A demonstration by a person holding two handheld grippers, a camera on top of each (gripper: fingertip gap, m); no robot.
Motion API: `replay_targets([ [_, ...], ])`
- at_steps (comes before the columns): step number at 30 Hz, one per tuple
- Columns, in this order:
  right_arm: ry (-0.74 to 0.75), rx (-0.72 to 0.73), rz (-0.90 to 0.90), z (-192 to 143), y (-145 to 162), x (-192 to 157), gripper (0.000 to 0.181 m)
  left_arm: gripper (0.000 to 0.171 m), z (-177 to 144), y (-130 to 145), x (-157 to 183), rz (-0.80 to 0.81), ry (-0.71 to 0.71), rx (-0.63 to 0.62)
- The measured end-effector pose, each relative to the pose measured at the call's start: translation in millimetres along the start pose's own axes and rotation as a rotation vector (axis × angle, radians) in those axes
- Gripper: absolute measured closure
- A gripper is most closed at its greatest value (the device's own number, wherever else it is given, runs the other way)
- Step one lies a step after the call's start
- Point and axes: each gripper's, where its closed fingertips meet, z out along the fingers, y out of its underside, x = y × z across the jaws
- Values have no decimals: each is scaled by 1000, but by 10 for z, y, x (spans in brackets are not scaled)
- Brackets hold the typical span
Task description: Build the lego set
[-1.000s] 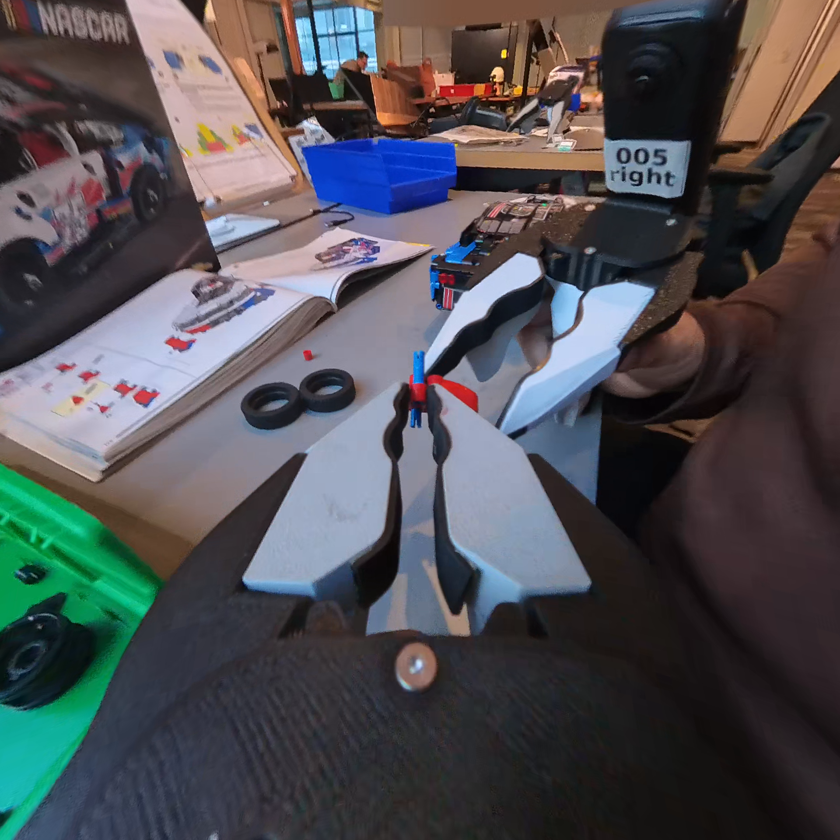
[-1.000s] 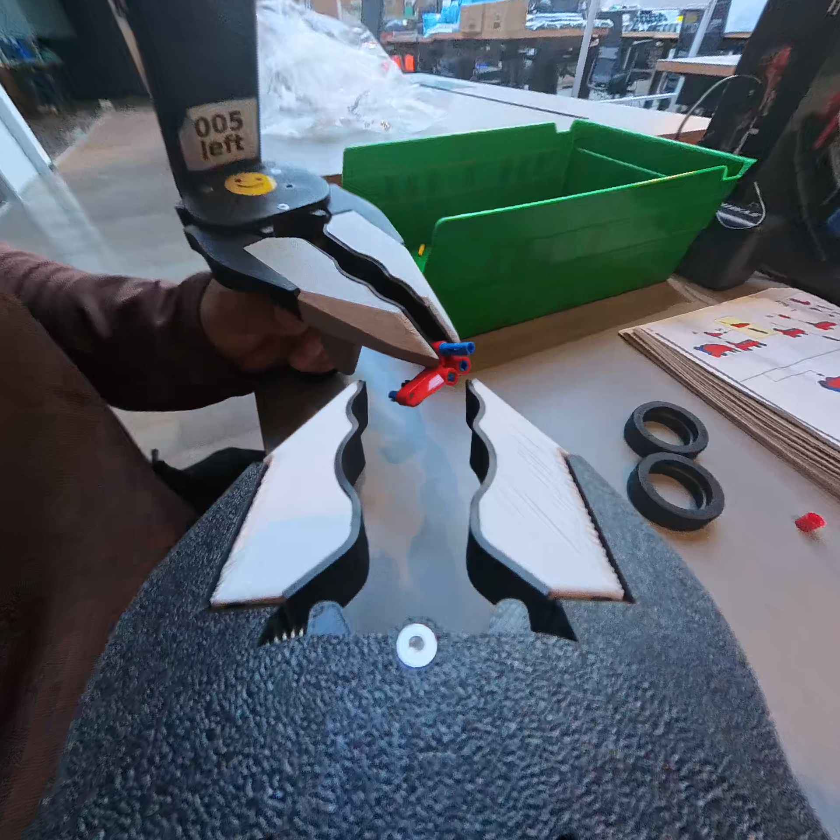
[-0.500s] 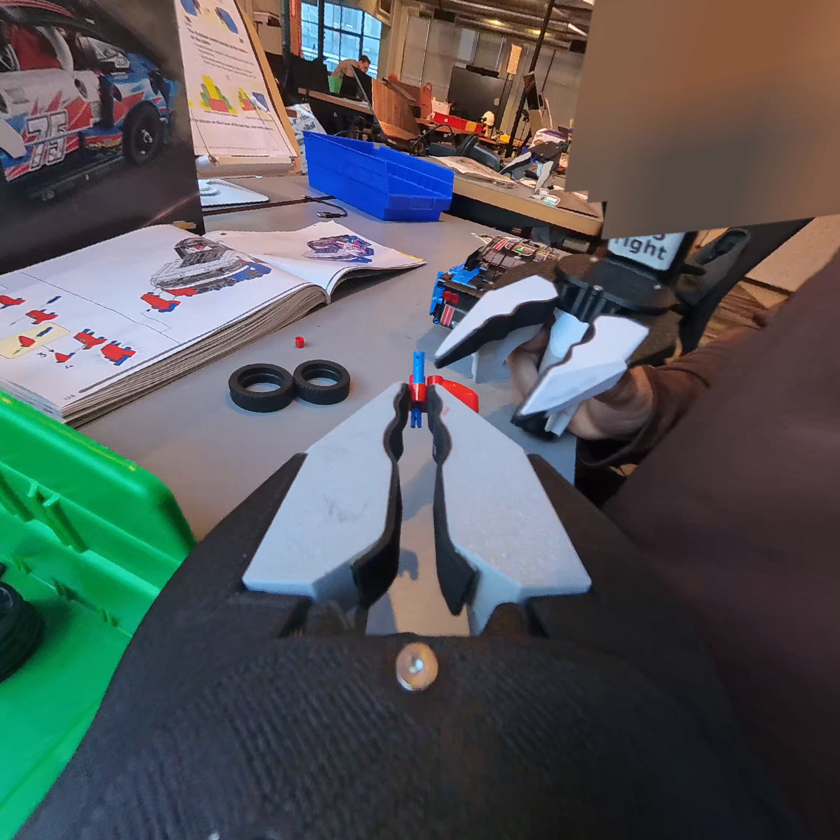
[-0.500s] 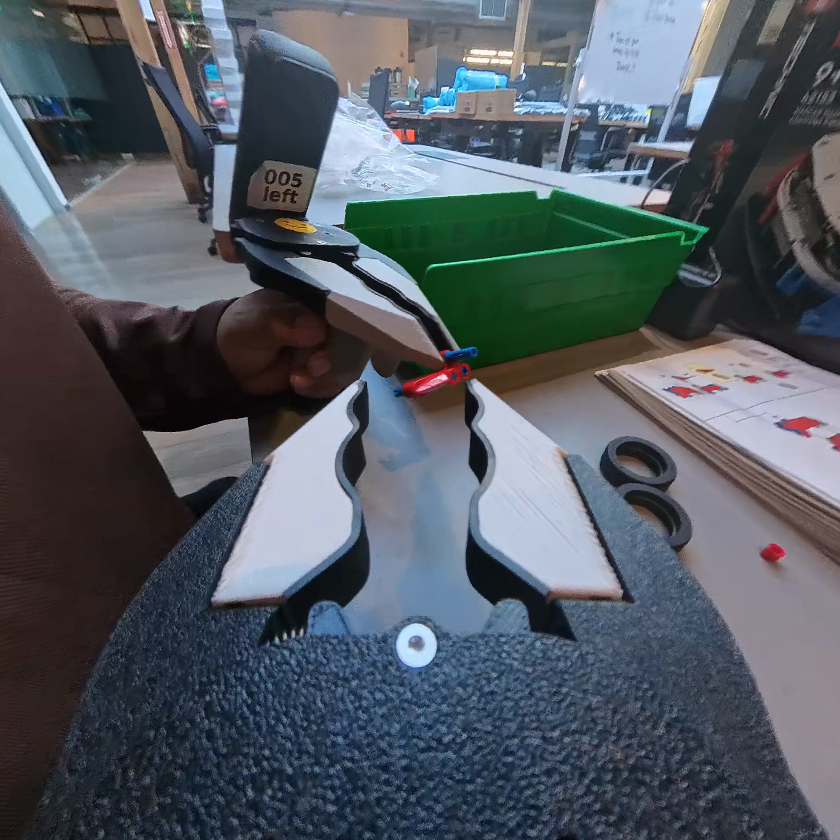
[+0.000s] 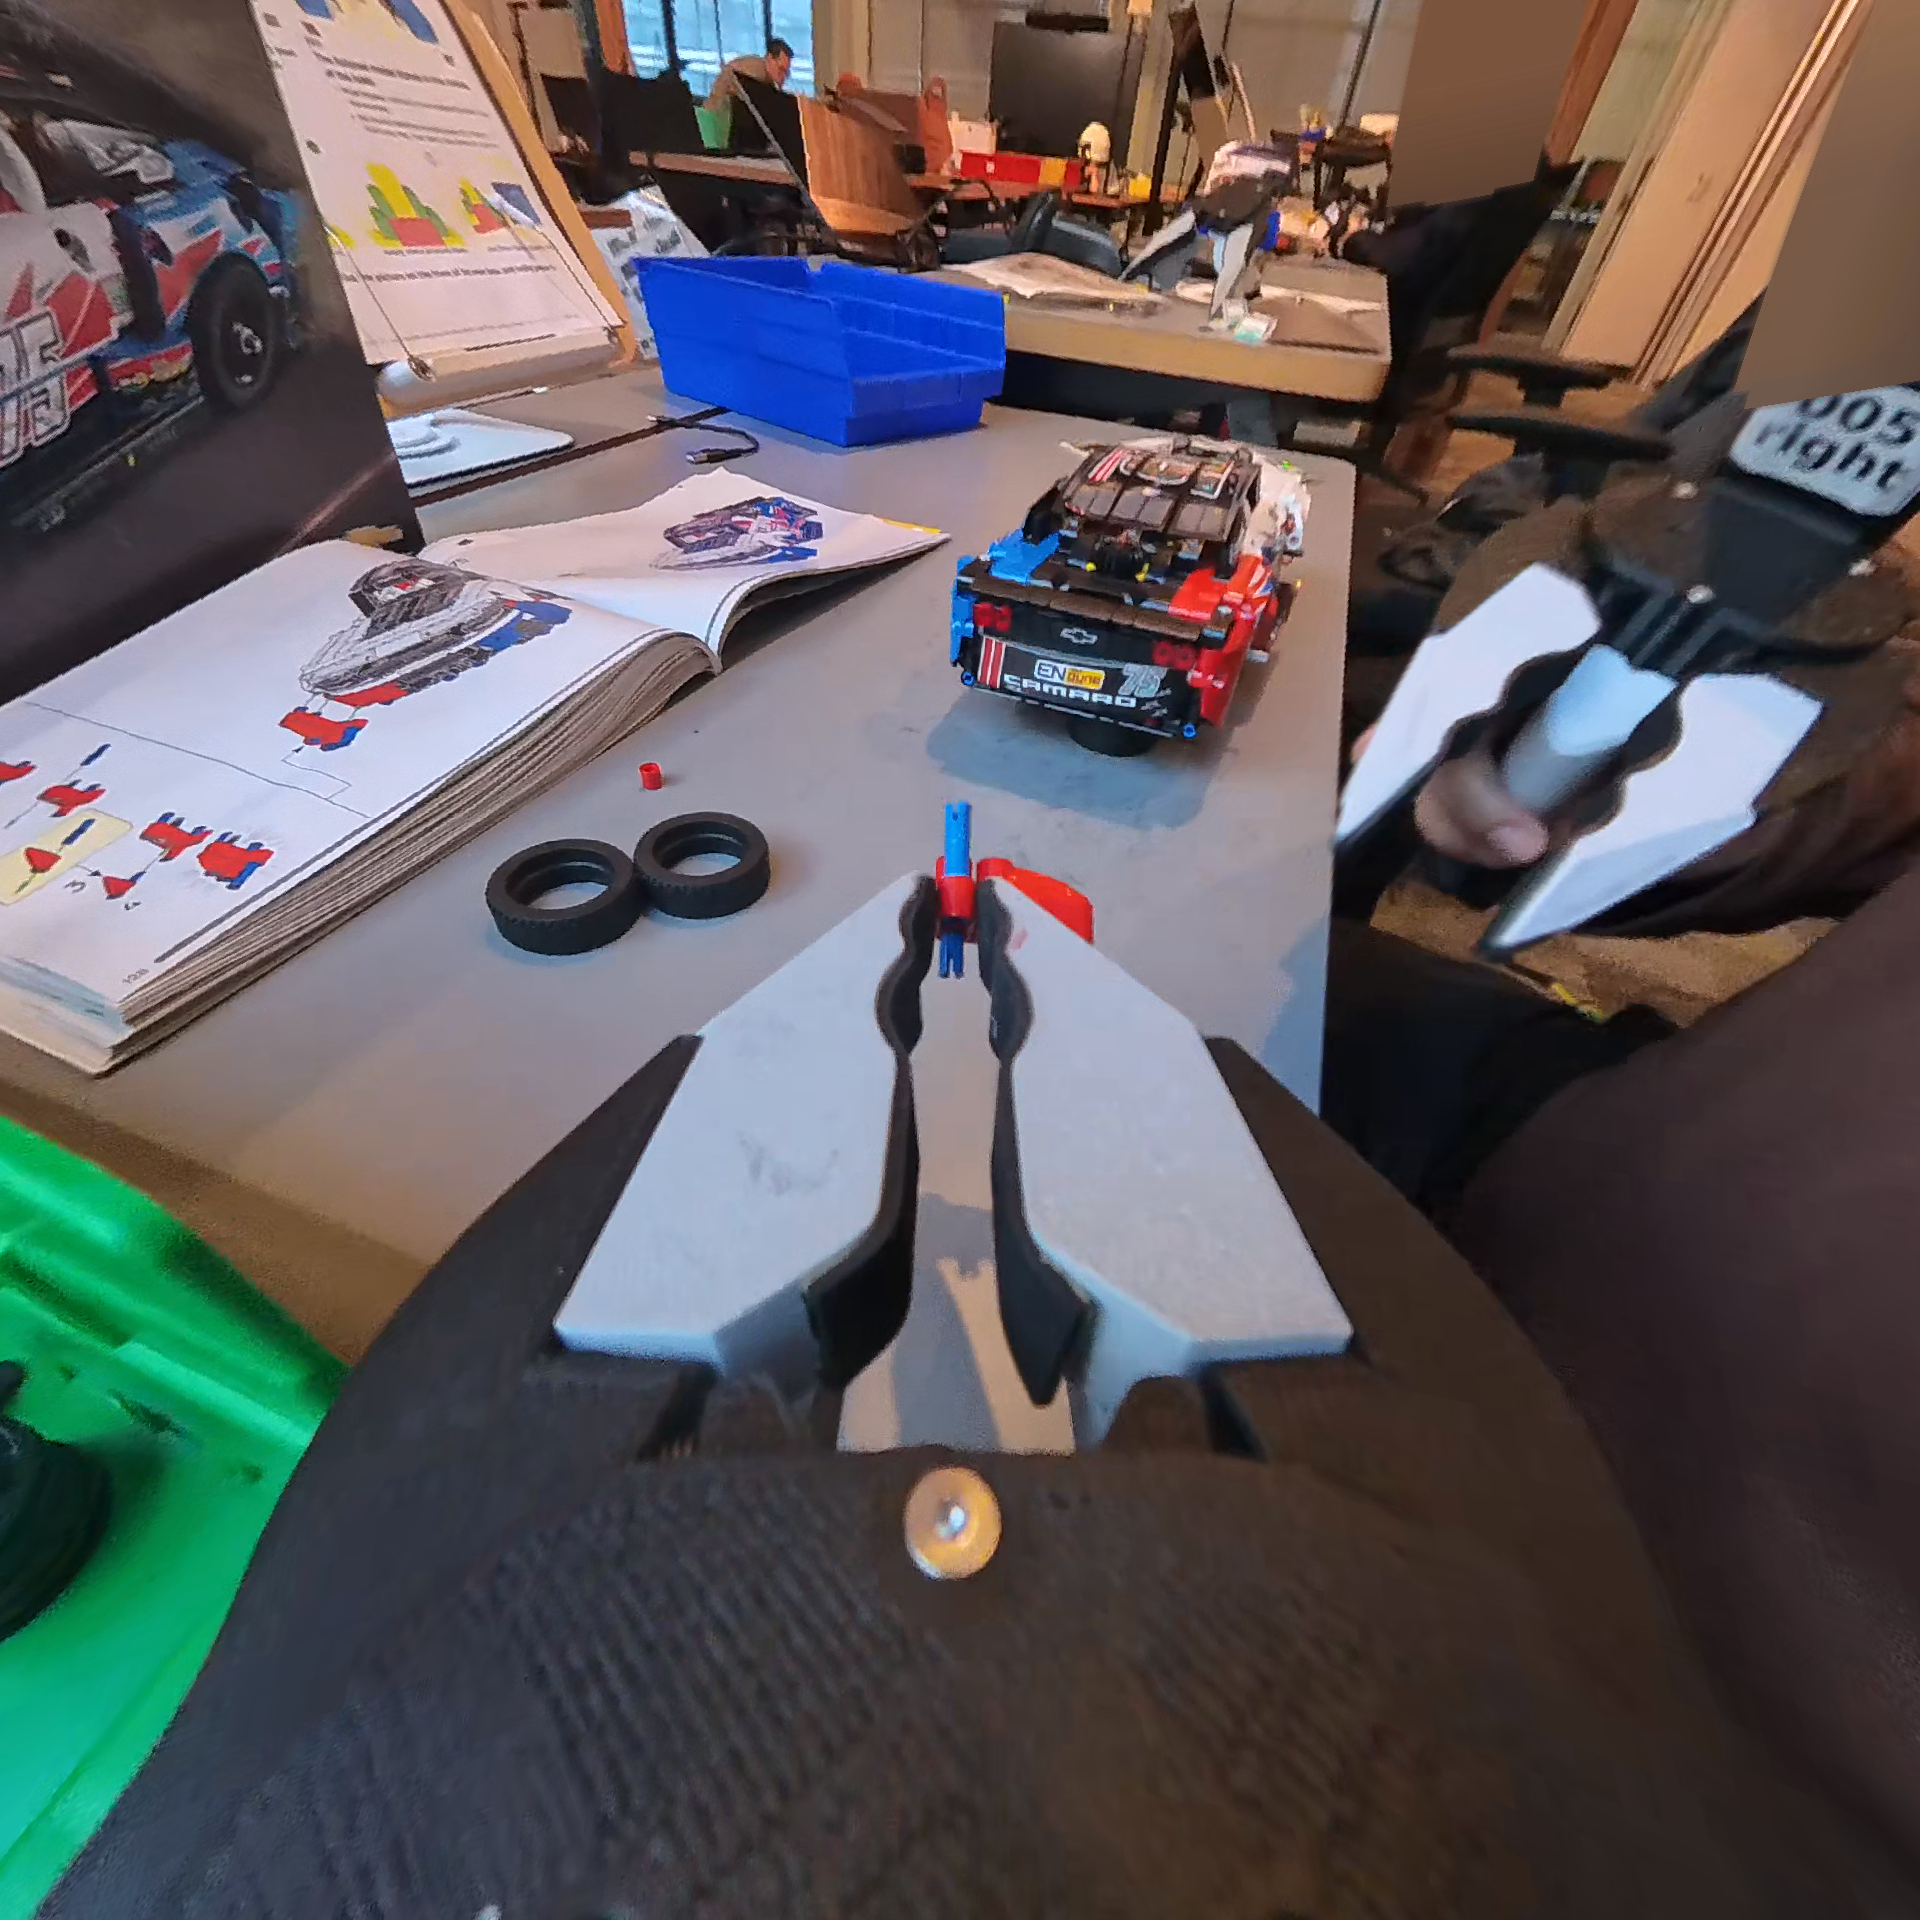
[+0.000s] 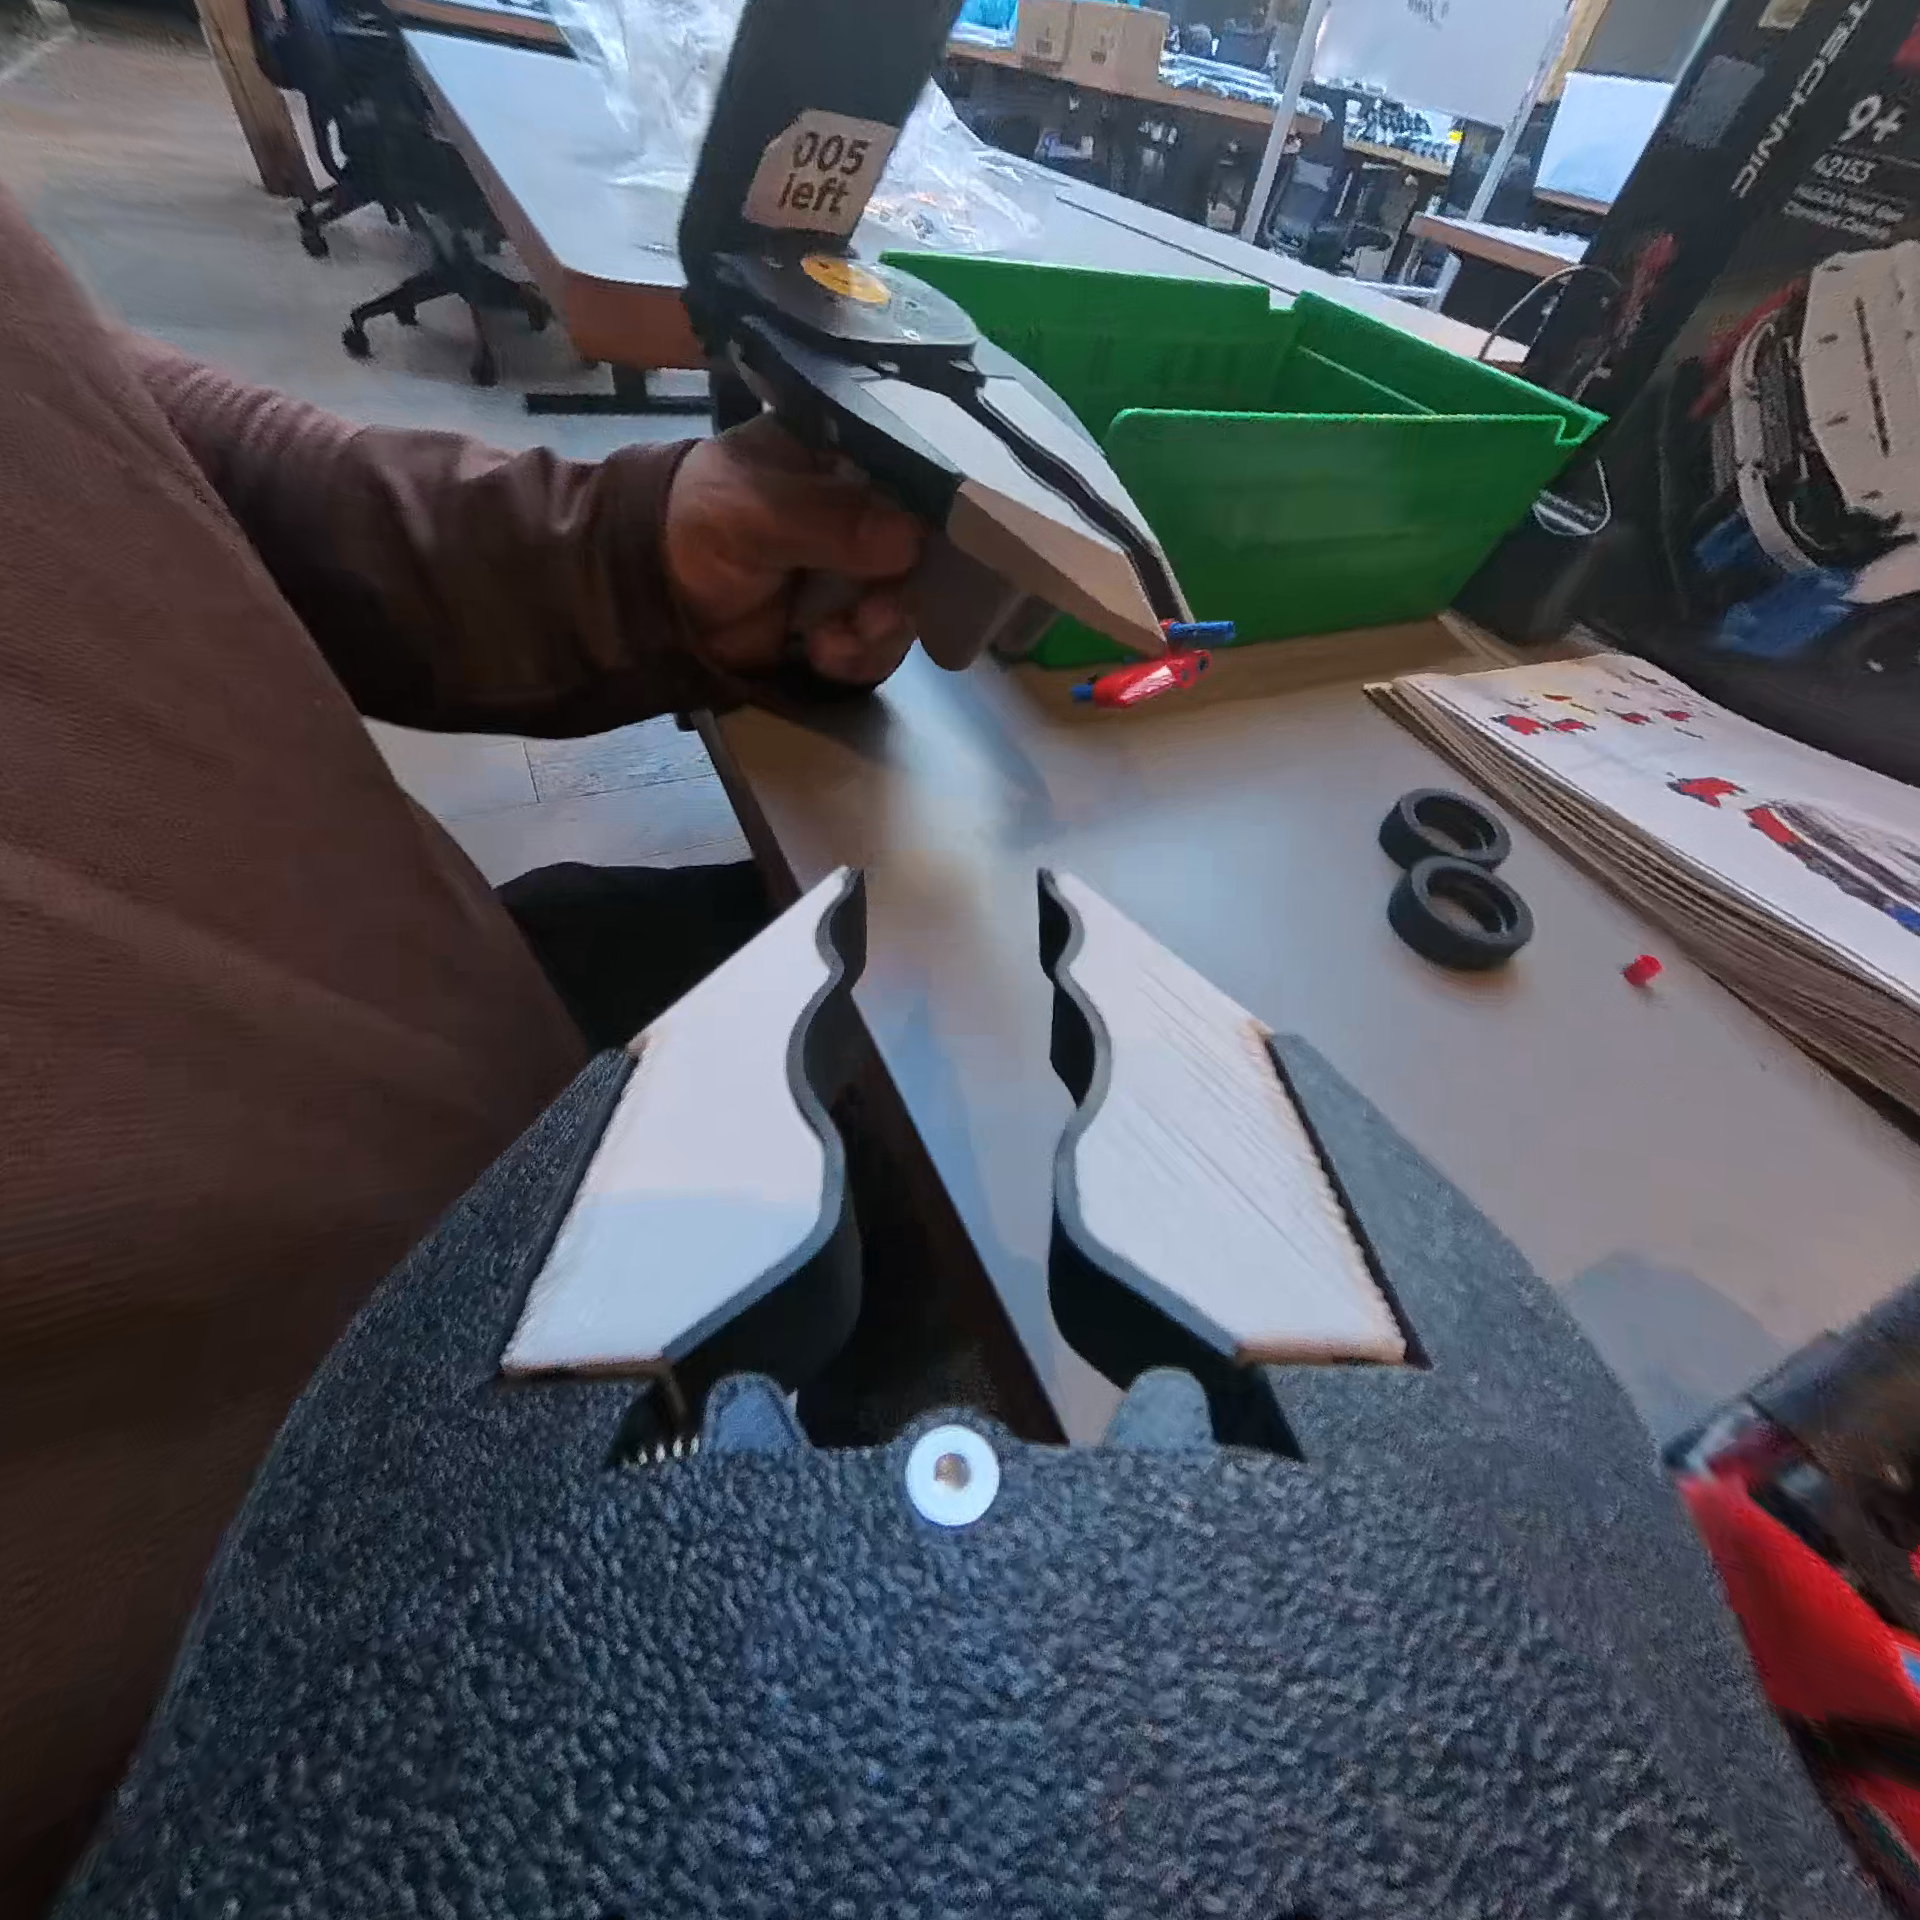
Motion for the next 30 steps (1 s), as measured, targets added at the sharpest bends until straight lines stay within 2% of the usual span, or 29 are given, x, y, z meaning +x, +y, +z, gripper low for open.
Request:
replay_targets([
  [2, 0, 8, -21, -180, 2, -27, 151, 167, 27, 28, 30, 0, 15, -22],
  [4, -5, 20, -27, -359, 9, -48, 152, 167, 85, 62, 76, -83, 49, -53],
  [6, -32, 29, -15, -536, 47, -70, 151, 167, 202, 46, 329, -241, 179, -85],
  [8, -65, 58, 13, -725, 86, -67, 152, 167, 370, -64, 623, -330, 275, -83],
  [12, -92, 171, 93, -1166, 62, 124, 154, 166, 748, -311, 1310, -330, 490, -96],
  [17, -56, 164, 100, -1737, 282, 557, 153, 166, 1344, -545, 1831, -300, 540, -57],
  [21, -41, 121, 47, -2344, 490, 811, 155, 166, 1860, -506, 2108, -327, 485, -20],
  [25, 36, 5, -53, -3015, 811, 1299, 155, 166, 2290, -455, 2371, -377, 394, 21],
  [29, 127, -115, -79, -3515, 1171, 1998, 139, 166, 2682, -274, 2321, -379, 88, 3],
  [30, 120, -132, -73, -3577, 1235, 2133, 128, 166, 2745, -227, 2254, -400, -6, 7],
])
